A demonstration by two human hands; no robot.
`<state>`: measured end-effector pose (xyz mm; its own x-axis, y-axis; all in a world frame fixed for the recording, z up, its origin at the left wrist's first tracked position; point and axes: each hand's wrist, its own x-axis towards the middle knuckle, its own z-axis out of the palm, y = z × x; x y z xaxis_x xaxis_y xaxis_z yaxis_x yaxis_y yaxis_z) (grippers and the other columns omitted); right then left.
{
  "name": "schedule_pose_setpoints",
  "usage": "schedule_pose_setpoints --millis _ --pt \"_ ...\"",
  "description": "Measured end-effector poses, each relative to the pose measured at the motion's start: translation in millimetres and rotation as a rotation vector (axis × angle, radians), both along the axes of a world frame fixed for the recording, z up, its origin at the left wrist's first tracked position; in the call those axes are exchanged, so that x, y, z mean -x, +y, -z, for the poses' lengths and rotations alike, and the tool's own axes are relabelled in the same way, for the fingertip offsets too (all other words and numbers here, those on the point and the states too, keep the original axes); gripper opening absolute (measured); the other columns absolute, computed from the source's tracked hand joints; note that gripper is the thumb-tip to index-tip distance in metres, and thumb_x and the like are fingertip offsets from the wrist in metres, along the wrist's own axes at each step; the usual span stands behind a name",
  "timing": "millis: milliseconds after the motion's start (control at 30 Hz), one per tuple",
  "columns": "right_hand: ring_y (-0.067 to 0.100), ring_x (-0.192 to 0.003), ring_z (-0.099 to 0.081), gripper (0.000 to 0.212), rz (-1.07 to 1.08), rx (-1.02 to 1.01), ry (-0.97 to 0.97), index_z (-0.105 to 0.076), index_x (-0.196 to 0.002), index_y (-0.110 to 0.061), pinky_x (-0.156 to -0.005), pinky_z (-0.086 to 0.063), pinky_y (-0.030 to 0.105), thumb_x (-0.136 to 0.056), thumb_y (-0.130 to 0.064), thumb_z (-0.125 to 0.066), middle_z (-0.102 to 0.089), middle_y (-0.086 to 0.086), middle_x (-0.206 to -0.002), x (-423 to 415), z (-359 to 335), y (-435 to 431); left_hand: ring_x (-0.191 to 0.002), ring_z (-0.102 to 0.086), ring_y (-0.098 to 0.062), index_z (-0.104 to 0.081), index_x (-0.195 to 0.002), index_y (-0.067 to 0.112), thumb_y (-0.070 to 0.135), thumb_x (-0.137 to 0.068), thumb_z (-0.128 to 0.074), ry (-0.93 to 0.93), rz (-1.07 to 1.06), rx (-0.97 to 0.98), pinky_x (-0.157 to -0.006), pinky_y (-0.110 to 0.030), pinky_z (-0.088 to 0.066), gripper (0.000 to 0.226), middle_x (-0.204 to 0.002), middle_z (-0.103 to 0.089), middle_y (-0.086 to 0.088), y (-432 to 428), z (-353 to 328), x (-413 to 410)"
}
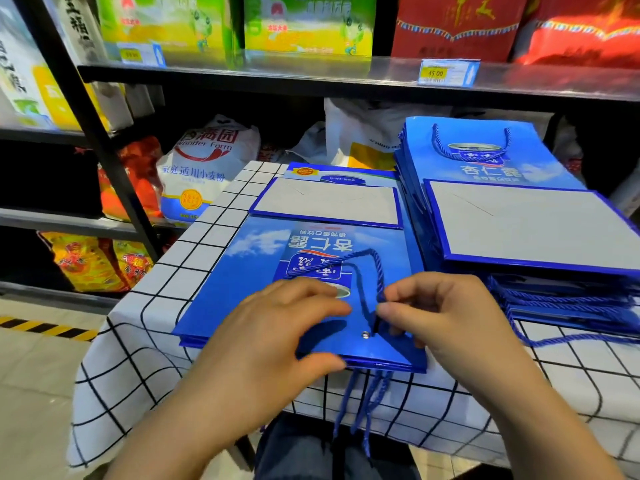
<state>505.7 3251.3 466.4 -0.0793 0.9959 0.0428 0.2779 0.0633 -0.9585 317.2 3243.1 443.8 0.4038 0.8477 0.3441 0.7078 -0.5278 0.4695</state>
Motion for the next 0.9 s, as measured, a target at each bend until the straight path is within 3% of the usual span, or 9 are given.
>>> schedule_pose_setpoints --millis 100,300,433,600,700,800,900 --pt "0.001 -0.042 -0.052 0.021 -0.008 -0.007 -0.063 -0.064 -0.061 -0.019 -0.042 -0.036 0.007 -0.075 -0.004 -0.070 -0.059 -0.009 -0.047 3 3 1 -0.113 -0.037 0.013 -0.037 -0.118 0.047 0.060 -0.063 -0.043 0.000 -0.007 0.109 -0.088 0.000 -0.030 0.057 -0.112 -0.048 0.033 -2 10 15" --pt "0.003 -0.043 -0.053 0.023 0.010 -0.026 -0.121 -0.064 -0.060 -0.022 -0.049 -0.045 0.013 -0.075 -0.006 -0.071 -0.060 -0.008 -0.048 5 7 3 -0.105 -0.050 0.011 -0.052 -0.109 0.039 0.051 -0.070 -0.049 -0.144 -0.026 0.018 -0.088 -0.006 -0.038 0.040 -0.104 -0.058 0.031 1 20 18" --pt "-0.001 -0.048 -0.053 0.024 -0.017 -0.042 -0.208 -0.062 -0.059 -0.024 -0.056 -0.044 0.013 -0.075 -0.008 -0.072 -0.060 -0.010 -0.050 4 10 4 -0.099 -0.053 0.010 -0.056 -0.100 0.034 0.045 -0.074 -0.050 -0.181 -0.012 -0.029 -0.083 -0.011 -0.043 0.029 -0.112 -0.054 0.025 1 19 16" --pt "0.002 -0.077 -0.052 0.029 -0.167 -0.200 -0.577 -0.054 -0.060 -0.031 -0.065 -0.036 0.010 -0.085 -0.020 -0.057 -0.057 -0.009 -0.078 -1 5 1 -0.093 -0.056 0.005 -0.054 -0.095 0.033 0.040 -0.081 -0.045 -0.137 -0.047 -0.112 -0.076 -0.020 -0.046 0.018 -0.107 -0.054 0.021 3 13 12" --pt "0.000 -0.088 -0.050 0.013 -0.293 -0.213 -0.626 -0.055 -0.073 -0.035 -0.075 -0.036 0.011 -0.082 -0.032 -0.046 -0.056 -0.015 -0.087 -8 -3 -1 -0.092 -0.056 0.003 -0.051 -0.096 0.035 0.044 -0.082 -0.041 -0.103 -0.102 -0.138 -0.072 -0.024 -0.046 0.019 -0.108 -0.053 0.021 6 4 8" --pt "0.002 -0.091 -0.048 0.017 -0.356 -0.255 -0.786 -0.059 -0.089 -0.029 -0.081 -0.040 0.019 -0.081 -0.035 -0.045 -0.052 -0.016 -0.093 -12 -5 -2 -0.089 -0.057 0.000 -0.050 -0.094 0.035 0.043 -0.080 -0.040 -0.109 -0.164 -0.155 -0.069 -0.031 -0.050 0.019 -0.108 -0.053 0.020 9 -5 1" --pt "0.010 -0.088 -0.048 0.016 -0.338 -0.312 -0.899 -0.054 -0.086 -0.022 -0.080 -0.041 0.030 -0.093 -0.028 -0.041 -0.050 -0.008 -0.092 -10 -4 0 -0.088 -0.056 -0.004 -0.058 -0.081 0.031 0.028 -0.077 -0.044 -0.123 -0.156 -0.230 -0.074 -0.028 -0.044 0.015 -0.098 -0.062 0.015 7 -9 -8"
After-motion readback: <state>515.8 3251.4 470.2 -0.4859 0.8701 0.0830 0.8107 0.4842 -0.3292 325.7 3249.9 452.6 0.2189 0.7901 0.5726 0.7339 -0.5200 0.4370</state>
